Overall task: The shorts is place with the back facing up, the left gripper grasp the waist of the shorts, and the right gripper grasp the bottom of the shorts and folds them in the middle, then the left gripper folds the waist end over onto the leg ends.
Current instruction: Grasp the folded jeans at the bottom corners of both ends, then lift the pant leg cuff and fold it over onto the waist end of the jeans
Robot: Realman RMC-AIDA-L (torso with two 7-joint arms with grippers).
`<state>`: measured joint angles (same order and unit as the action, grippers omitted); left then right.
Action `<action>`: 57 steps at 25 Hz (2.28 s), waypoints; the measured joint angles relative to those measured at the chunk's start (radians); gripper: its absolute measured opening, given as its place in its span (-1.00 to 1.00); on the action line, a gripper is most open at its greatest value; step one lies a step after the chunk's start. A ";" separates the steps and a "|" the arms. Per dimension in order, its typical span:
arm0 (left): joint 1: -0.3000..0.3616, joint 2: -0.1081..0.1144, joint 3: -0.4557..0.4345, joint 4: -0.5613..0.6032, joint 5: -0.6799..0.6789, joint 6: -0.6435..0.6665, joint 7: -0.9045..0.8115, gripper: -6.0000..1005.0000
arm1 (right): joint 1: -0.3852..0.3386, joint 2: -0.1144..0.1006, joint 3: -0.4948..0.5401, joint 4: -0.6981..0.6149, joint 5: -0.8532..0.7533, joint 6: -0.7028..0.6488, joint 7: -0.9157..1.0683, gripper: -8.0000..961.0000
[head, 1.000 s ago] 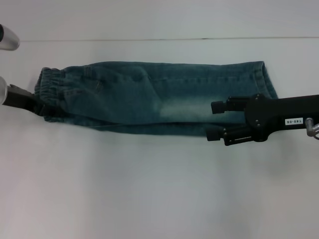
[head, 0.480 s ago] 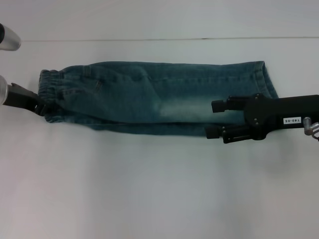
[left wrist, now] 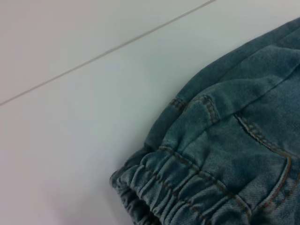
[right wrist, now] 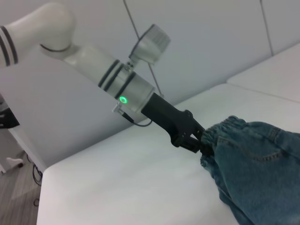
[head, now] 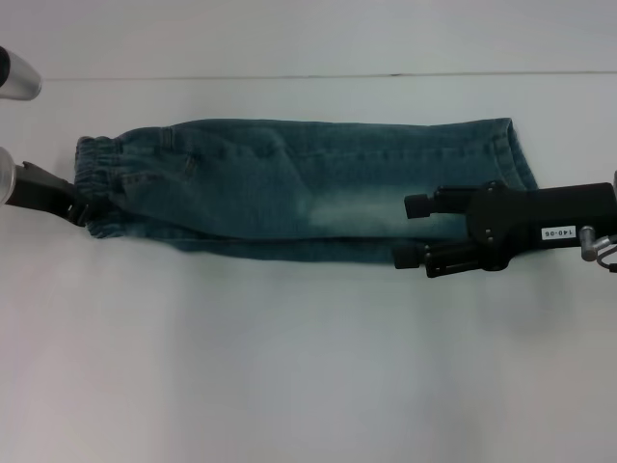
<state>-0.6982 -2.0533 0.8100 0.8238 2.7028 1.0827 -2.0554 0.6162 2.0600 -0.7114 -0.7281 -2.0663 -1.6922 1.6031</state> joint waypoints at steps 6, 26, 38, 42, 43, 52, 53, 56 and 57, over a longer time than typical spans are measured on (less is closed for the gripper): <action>-0.001 0.001 0.000 0.006 0.000 0.005 0.001 -0.50 | 0.004 0.001 -0.023 0.001 0.000 0.012 0.002 0.96; 0.000 0.000 0.000 0.013 0.000 0.020 0.003 -0.77 | 0.013 0.003 -0.030 0.012 0.000 0.031 -0.008 0.88; -0.021 0.008 0.000 0.113 0.004 0.170 0.004 -0.78 | 0.025 0.014 -0.069 0.060 -0.001 0.182 -0.033 0.29; -0.050 0.009 0.000 0.178 0.011 0.289 -0.006 -0.78 | 0.023 0.026 -0.059 0.097 0.061 0.289 -0.080 -0.10; -0.058 0.008 0.000 0.203 0.012 0.321 -0.009 -0.78 | 0.022 0.027 -0.058 0.126 0.101 0.332 -0.109 -0.19; -0.153 -0.010 0.000 0.361 0.009 0.489 -0.050 -0.78 | 0.044 0.039 -0.053 0.510 0.685 0.630 -0.710 -0.96; -0.166 -0.010 0.000 0.362 0.009 0.497 -0.051 -0.78 | 0.053 0.042 -0.053 0.547 0.738 0.641 -0.772 -0.97; -0.201 -0.014 0.000 0.381 0.005 0.526 -0.054 -0.78 | 0.081 0.050 -0.050 0.664 0.917 0.649 -0.967 -0.99; -0.213 -0.020 0.000 0.399 0.003 0.539 -0.057 -0.79 | 0.092 0.052 -0.044 0.703 0.974 0.643 -1.042 -0.99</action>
<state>-0.9109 -2.0730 0.8099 1.2231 2.7055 1.6221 -2.1122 0.7087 2.1122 -0.7552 -0.0251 -1.0925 -1.0490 0.5611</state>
